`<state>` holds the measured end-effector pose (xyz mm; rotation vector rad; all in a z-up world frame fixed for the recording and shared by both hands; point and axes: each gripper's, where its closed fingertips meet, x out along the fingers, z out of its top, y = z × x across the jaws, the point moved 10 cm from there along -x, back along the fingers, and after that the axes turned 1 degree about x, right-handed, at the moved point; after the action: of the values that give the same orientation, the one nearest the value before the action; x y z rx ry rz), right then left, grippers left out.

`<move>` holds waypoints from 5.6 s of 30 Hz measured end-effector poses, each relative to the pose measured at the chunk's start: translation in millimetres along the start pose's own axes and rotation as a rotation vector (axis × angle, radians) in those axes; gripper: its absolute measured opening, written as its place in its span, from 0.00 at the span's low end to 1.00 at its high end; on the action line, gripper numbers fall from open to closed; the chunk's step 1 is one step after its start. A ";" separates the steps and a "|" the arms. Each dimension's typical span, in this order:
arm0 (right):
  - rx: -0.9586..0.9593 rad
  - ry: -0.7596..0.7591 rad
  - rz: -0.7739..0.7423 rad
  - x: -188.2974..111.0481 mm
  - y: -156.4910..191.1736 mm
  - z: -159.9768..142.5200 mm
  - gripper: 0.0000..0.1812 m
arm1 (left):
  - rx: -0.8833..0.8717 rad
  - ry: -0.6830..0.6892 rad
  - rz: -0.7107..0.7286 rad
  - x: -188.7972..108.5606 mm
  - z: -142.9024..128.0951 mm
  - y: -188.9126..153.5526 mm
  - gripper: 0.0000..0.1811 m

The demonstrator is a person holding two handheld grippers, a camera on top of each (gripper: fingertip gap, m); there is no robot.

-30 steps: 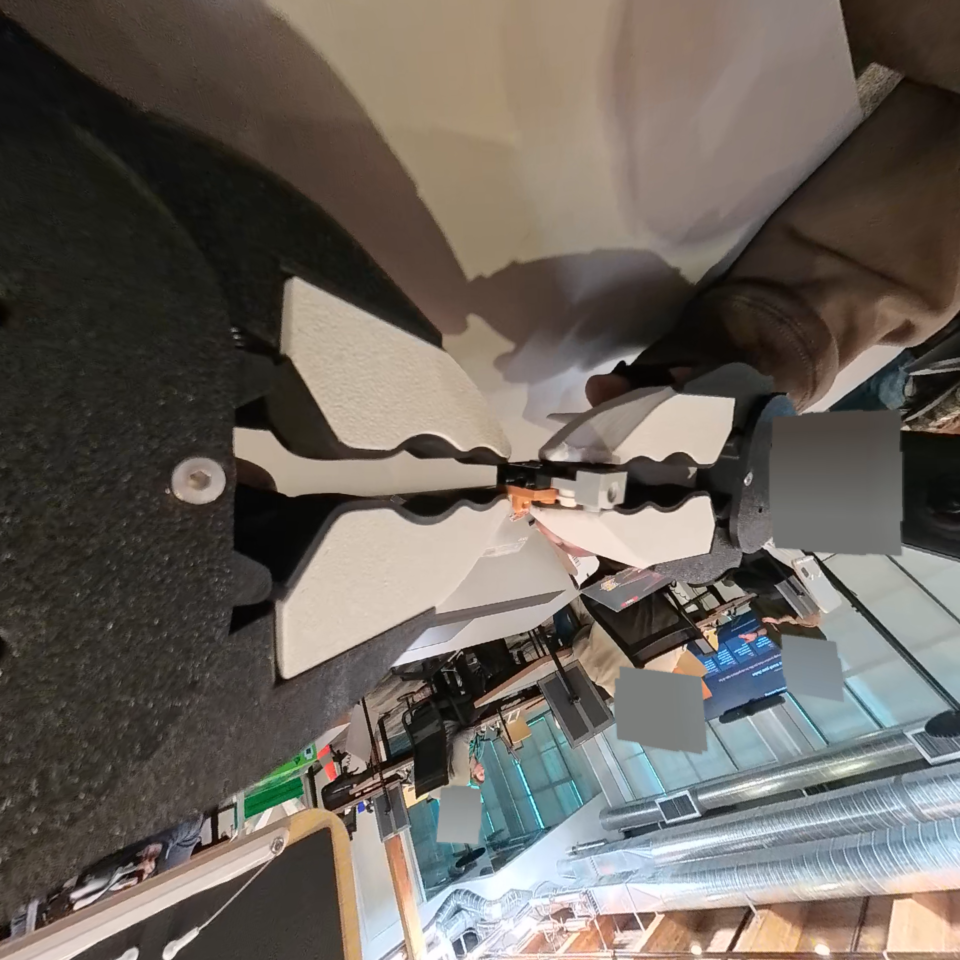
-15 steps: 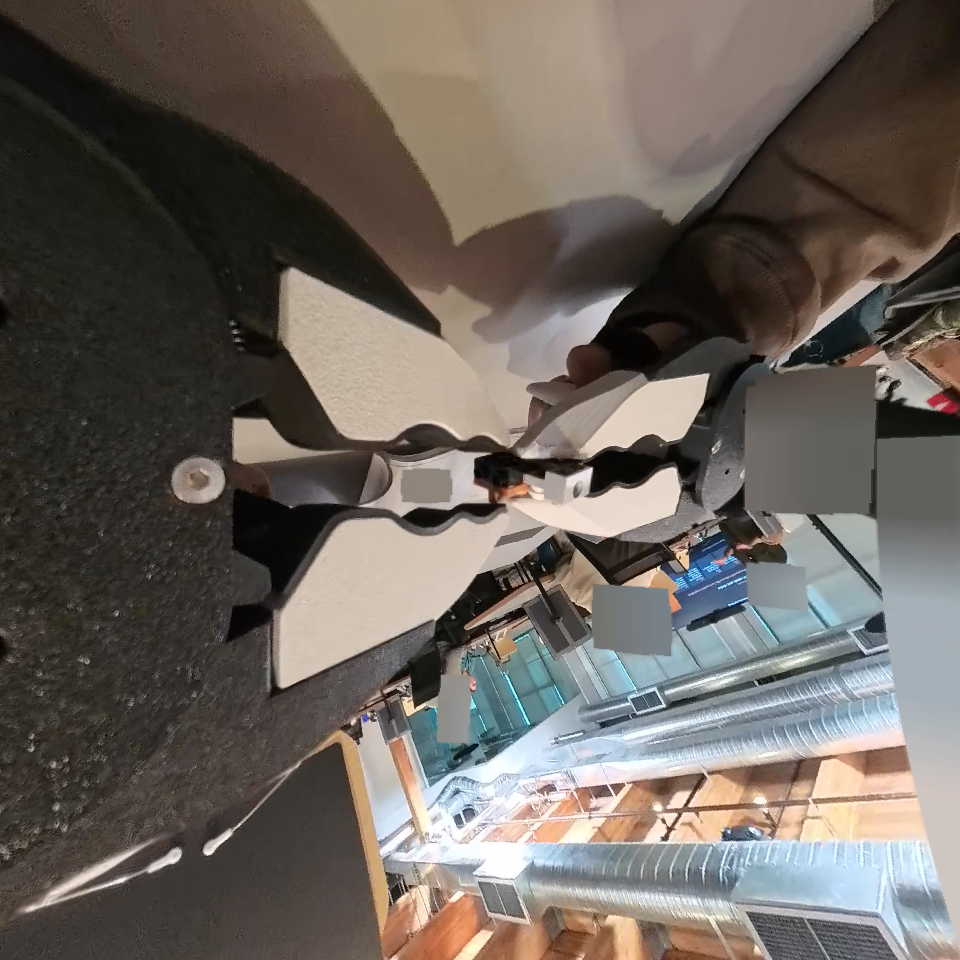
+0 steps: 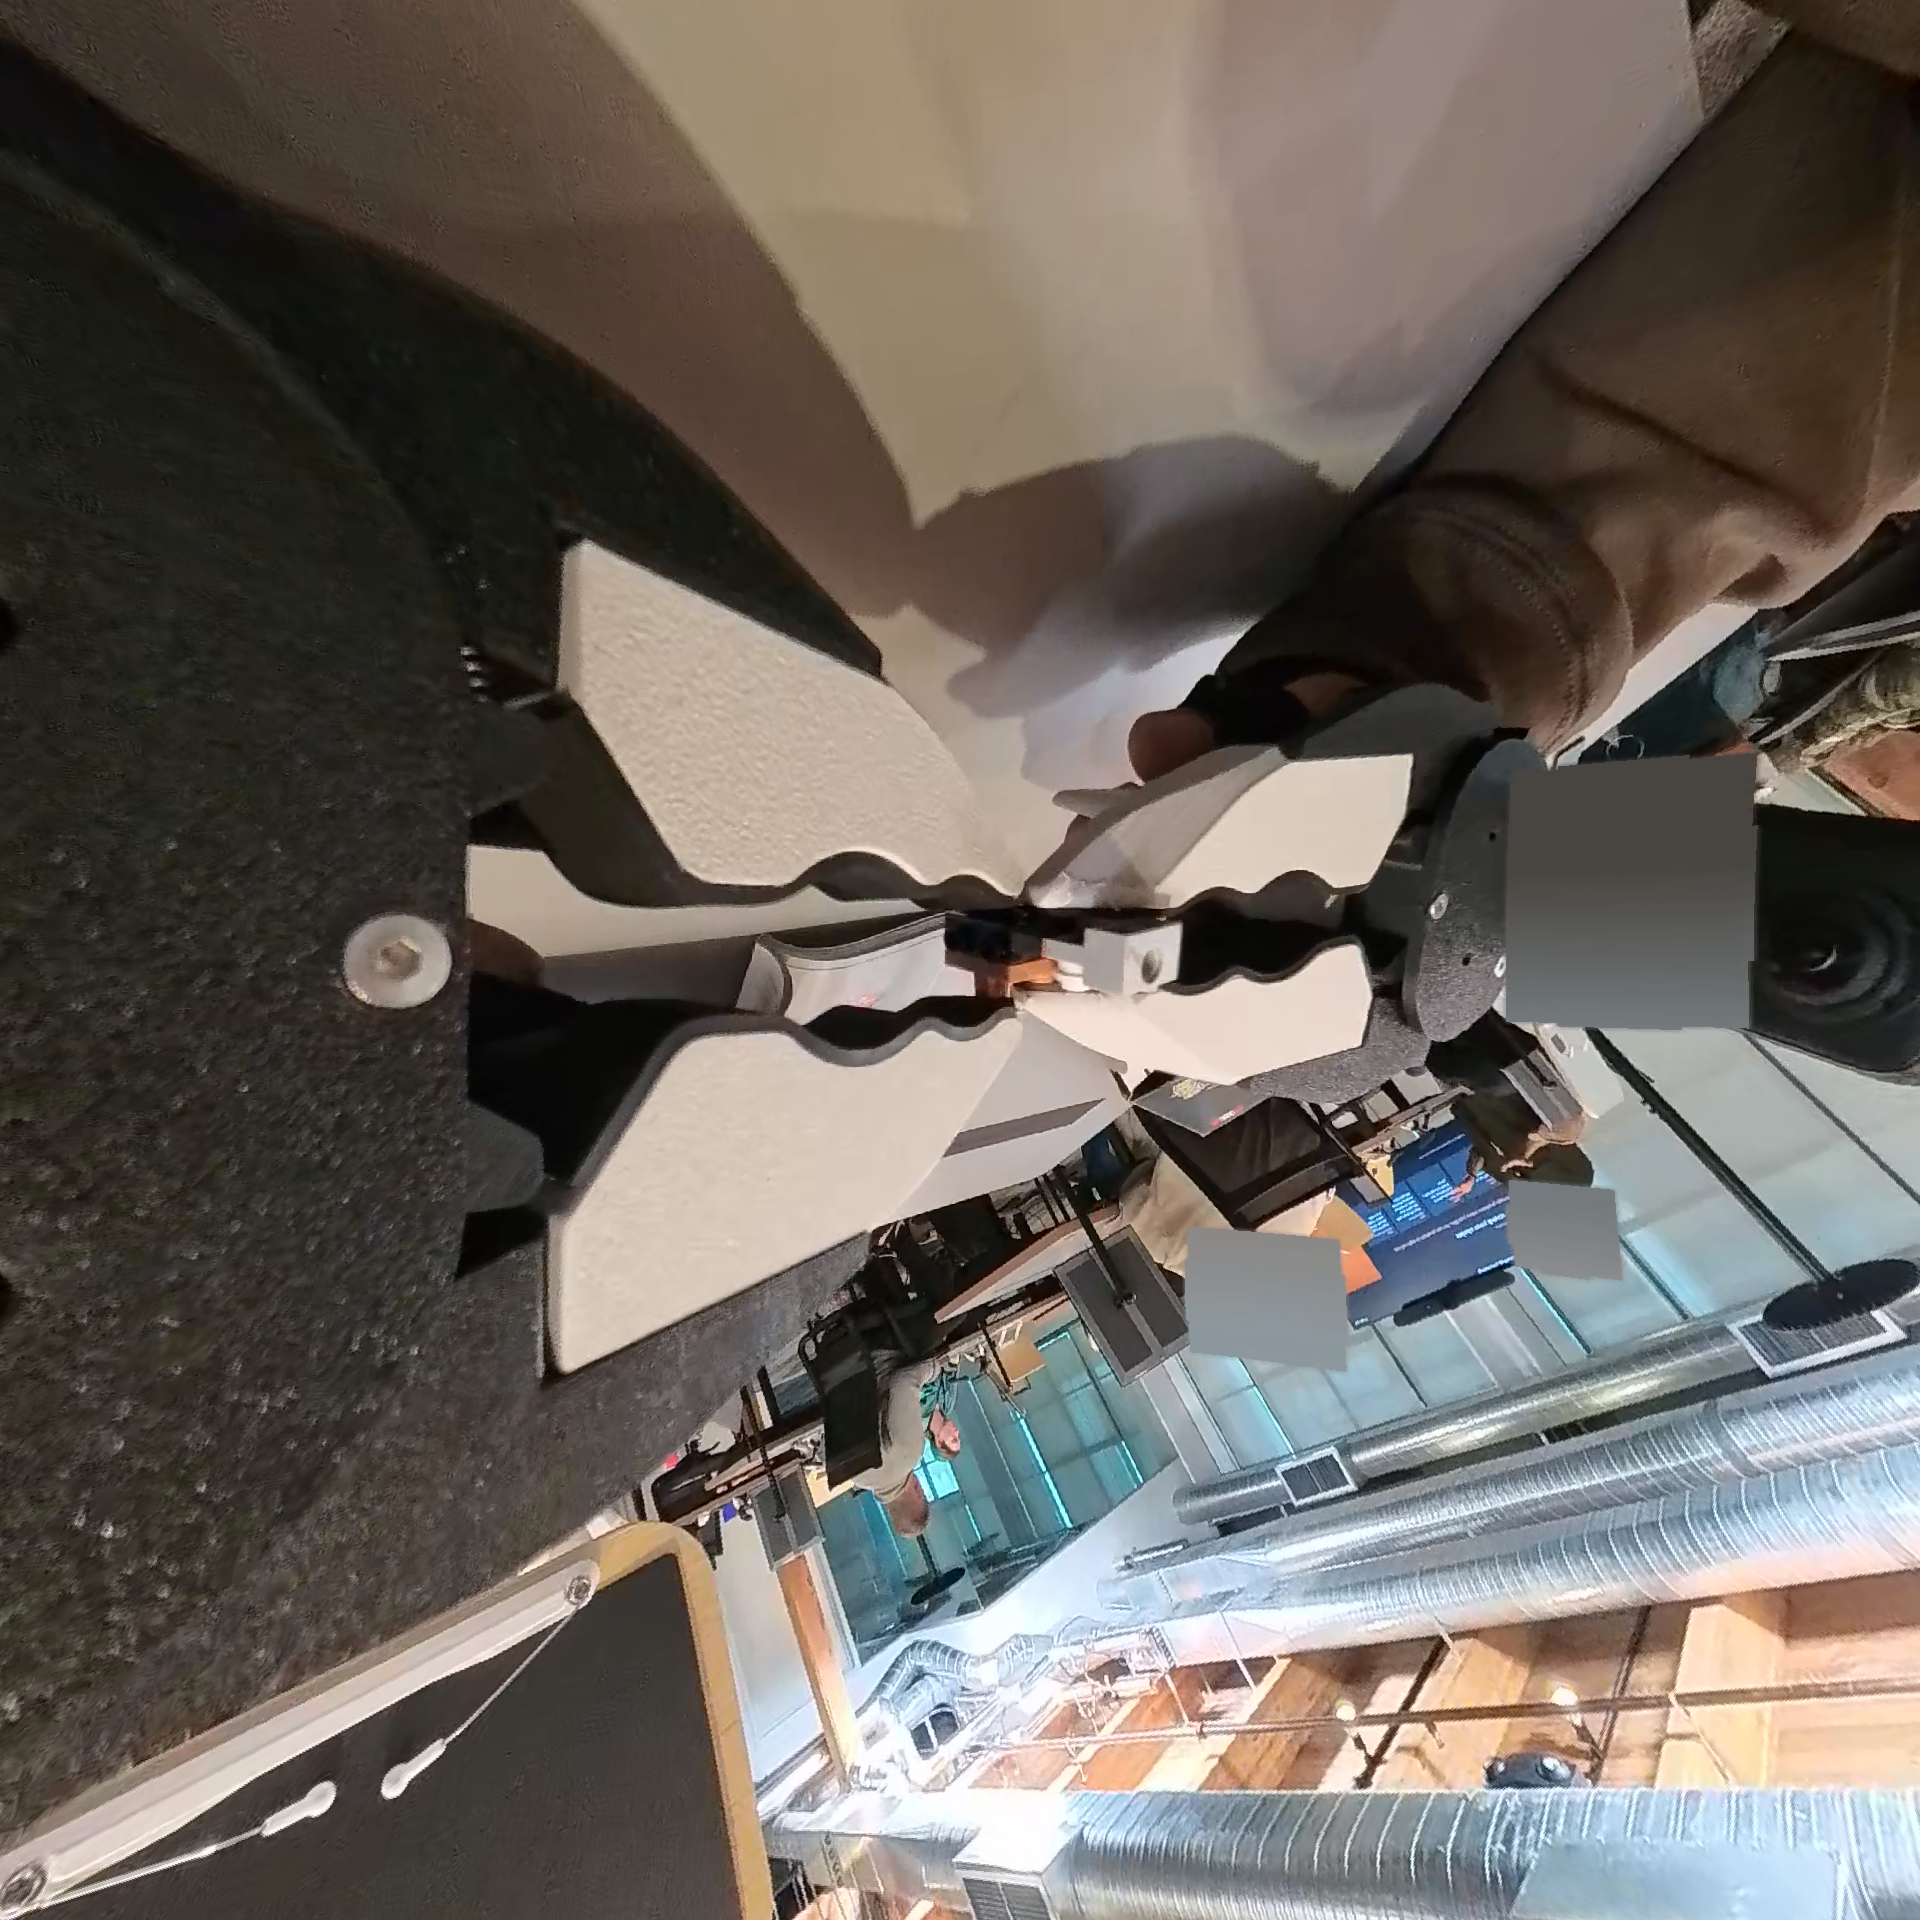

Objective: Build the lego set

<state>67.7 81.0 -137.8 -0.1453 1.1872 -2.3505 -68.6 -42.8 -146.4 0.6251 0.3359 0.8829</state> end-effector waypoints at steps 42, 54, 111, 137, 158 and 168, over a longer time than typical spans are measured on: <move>0.282 0.043 0.012 0.5 -4.4 -23.2 0.20 | 0.023 0.129 0.115 2.5 -9.1 9.4 0.22; 0.988 -0.067 0.214 8.6 -23.3 -32.3 0.14 | 0.364 0.198 0.143 11.2 -7.0 -9.4 0.22; 0.650 -0.133 0.062 -4.1 -22.4 -22.7 0.09 | -0.359 0.075 0.003 9.2 -15.2 12.3 0.07; 0.653 -0.138 0.115 -7.4 -24.1 -23.8 0.08 | -0.378 0.045 -0.014 6.7 -13.9 12.4 0.07; 0.661 -0.137 0.130 -7.0 -24.6 -25.1 0.07 | -0.373 0.052 -0.013 7.1 -14.0 12.0 0.07; 0.701 -0.122 0.100 -2.6 -21.0 -29.0 0.13 | -0.472 0.027 -0.007 7.3 -16.9 16.5 0.07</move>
<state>52.9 113.7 -139.0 0.0139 0.2622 -2.4756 -83.0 -22.9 -149.2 0.1751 0.1435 0.9243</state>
